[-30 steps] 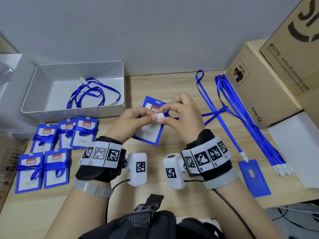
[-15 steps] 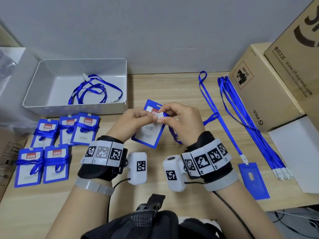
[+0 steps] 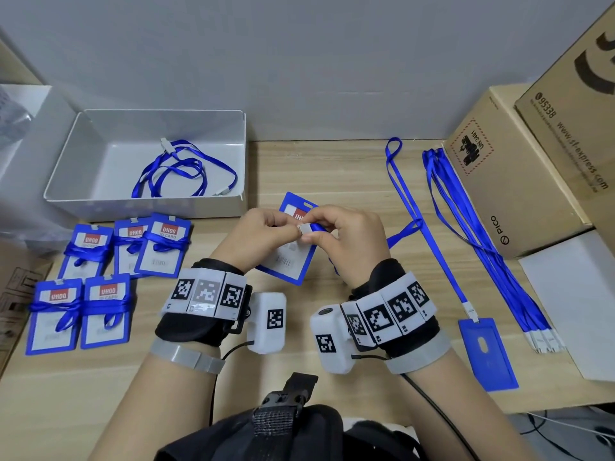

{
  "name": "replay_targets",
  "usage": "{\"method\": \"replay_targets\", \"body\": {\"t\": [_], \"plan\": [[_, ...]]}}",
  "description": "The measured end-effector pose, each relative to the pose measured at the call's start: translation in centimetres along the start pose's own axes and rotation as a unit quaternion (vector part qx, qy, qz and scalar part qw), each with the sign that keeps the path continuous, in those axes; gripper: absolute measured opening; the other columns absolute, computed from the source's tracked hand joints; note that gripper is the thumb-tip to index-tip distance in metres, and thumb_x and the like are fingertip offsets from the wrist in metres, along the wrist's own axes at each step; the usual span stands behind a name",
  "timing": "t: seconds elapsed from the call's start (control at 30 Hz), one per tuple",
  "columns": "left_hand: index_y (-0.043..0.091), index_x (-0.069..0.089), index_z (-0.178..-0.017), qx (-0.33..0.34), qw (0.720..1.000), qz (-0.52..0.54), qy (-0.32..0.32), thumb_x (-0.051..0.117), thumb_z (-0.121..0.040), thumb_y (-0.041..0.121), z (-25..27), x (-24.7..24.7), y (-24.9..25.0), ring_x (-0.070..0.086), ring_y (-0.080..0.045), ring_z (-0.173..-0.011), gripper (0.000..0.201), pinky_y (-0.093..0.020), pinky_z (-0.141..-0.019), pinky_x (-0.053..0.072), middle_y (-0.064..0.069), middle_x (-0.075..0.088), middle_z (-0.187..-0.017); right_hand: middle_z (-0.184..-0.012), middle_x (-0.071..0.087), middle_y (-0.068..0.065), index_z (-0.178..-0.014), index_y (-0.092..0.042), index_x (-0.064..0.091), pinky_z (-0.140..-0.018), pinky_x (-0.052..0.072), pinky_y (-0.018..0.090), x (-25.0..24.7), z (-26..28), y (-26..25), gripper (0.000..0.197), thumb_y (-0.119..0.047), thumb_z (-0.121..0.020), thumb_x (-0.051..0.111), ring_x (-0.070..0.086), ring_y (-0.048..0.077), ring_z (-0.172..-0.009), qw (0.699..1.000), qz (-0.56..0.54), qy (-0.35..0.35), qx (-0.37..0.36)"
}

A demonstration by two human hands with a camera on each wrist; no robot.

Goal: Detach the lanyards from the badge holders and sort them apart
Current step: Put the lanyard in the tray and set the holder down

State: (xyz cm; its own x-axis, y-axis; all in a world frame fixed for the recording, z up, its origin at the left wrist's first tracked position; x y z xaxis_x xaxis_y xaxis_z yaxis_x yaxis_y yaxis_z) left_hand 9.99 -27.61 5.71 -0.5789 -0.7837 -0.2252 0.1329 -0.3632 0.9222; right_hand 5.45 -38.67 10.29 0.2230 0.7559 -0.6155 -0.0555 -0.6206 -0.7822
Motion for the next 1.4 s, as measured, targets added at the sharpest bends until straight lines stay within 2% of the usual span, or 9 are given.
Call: {"method": "replay_targets", "body": {"t": [0.1, 0.23, 0.37, 0.53, 0.63, 0.73, 0.97, 1.2, 1.4], "plan": [[-0.014, 0.058, -0.079, -0.008, 1.000, -0.016, -0.013, 0.054, -0.052, 0.047, -0.2, 0.1, -0.3, 0.045, -0.018, -0.067, 0.067, -0.029, -0.065, 0.031, -0.012, 0.049, -0.071, -0.085, 0.073, 0.003, -0.086, -0.012, 0.072, -0.076, 0.043, 0.029, -0.2, 0.0, -0.1, 0.019, -0.018, -0.068, 0.071, 0.062, 0.027, -0.081, 0.999, 0.018, 0.021, -0.024], [-0.014, 0.058, -0.070, 0.008, 1.000, -0.008, -0.003, 0.055, -0.054, 0.040, -0.6, 0.0, -0.3, 0.042, -0.019, -0.063, 0.057, -0.027, -0.058, 0.031, -0.014, 0.047, -0.067, -0.085, 0.073, 0.004, -0.085, -0.011, 0.072, -0.076, 0.049, 0.036, -0.3, -0.1, 0.0, 0.016, -0.013, -0.070, 0.072, 0.062, 0.025, -0.080, 1.000, 0.005, 0.023, -0.016], [0.014, 0.072, -0.071, -0.012, 1.000, 0.012, 0.024, 0.059, -0.073, 0.017, -0.4, -0.9, -1.2, 0.052, 0.003, -0.055, 0.013, -0.006, -0.055, 0.038, 0.011, 0.064, -0.058, -0.075, 0.066, -0.002, -0.083, -0.010, 0.070, -0.072, 0.050, 0.028, -2.2, -0.5, 1.1, 0.009, -0.007, -0.074, 0.069, 0.057, 0.012, -0.070, 0.998, -0.034, 0.049, 0.025], [0.026, 0.068, -0.085, 0.042, 0.999, 0.015, 0.002, 0.059, -0.077, 0.017, -0.4, -1.1, -1.5, 0.056, -0.005, -0.082, 0.016, -0.007, -0.072, 0.042, -0.002, 0.068, -0.097, -0.082, 0.064, -0.001, -0.074, -0.033, 0.049, -0.070, 0.053, 0.031, -2.6, -0.7, 2.7, 0.030, -0.007, -0.080, 0.062, 0.064, 0.016, -0.074, 0.993, -0.084, 0.040, 0.073], [0.032, 0.059, -0.109, 0.108, 0.993, 0.045, -0.019, 0.056, -0.082, 0.005, -0.3, -0.9, -0.4, 0.058, -0.007, -0.094, 0.038, -0.013, -0.082, 0.047, 0.000, 0.064, -0.109, -0.090, 0.055, -0.005, -0.091, -0.034, 0.049, -0.073, 0.053, 0.034, -2.1, -0.4, 3.3, 0.031, -0.003, -0.087, 0.050, 0.067, 0.014, -0.073, 0.985, -0.143, 0.020, 0.090], [0.046, 0.038, -0.127, 0.116, 0.985, 0.118, -0.047, 0.058, -0.079, 0.002, -0.2, -0.7, 0.0, 0.063, -0.016, -0.089, 0.068, -0.030, -0.081, 0.054, -0.013, 0.068, -0.099, -0.098, 0.052, -0.003, -0.106, -0.028, 0.053, -0.064, 0.051, 0.016, -1.6, -0.4, 3.9, 0.030, -0.004, -0.091, 0.044, 0.060, 0.006, -0.071, 0.984, -0.145, -0.010, 0.098], [0.025, 0.057, -0.102, 0.126, 0.988, 0.083, -0.027, 0.052, -0.078, 0.015, -0.2, -0.6, 0.6, 0.062, 0.004, -0.079, 0.026, -0.012, -0.073, 0.049, 0.020, 0.070, -0.083, -0.066, 0.057, -0.019, -0.075, -0.028, 0.057, -0.058, 0.035, 0.008, -1.7, -0.4, 4.0, 0.017, -0.016, -0.087, 0.057, 0.051, -0.011, -0.056, 0.983, -0.154, -0.019, 0.097], [0.032, 0.055, -0.108, 0.124, 0.987, 0.090, -0.054, 0.047, -0.081, 0.019, 0.1, 0.1, 1.0, 0.060, 0.008, -0.082, 0.031, -0.007, -0.073, 0.044, 0.024, 0.070, -0.086, -0.051, 0.061, -0.009, -0.074, -0.016, 0.054, -0.039, 0.033, 0.012, -0.8, 0.0, 3.7, 0.014, -0.009, -0.086, 0.058, 0.040, 0.002, -0.037, 0.952, -0.260, -0.064, 0.146], [0.032, 0.057, -0.103, 0.115, 0.987, 0.092, -0.058, 0.047, -0.081, 0.020, 0.2, 0.3, 1.1, 0.061, 0.007, -0.078, 0.027, -0.007, -0.070, 0.045, 0.023, 0.070, -0.082, -0.048, 0.059, -0.011, -0.075, -0.020, 0.054, -0.039, 0.034, 0.013, -0.7, 0.1, 3.8, 0.016, -0.010, -0.083, 0.061, 0.042, 0.007, -0.045, 0.952, -0.259, -0.054, 0.153]]}}
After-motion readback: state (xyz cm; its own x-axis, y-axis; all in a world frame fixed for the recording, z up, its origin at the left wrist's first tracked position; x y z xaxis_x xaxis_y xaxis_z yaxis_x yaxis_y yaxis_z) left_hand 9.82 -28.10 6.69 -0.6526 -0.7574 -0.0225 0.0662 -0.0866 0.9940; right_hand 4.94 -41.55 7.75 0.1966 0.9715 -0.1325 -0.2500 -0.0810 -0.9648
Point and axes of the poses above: each hand's wrist, its own z-axis away from the middle knuckle, its own x-axis out of the palm, y = z × x, the point moved 8 cm from there along -z, towards the middle knuckle
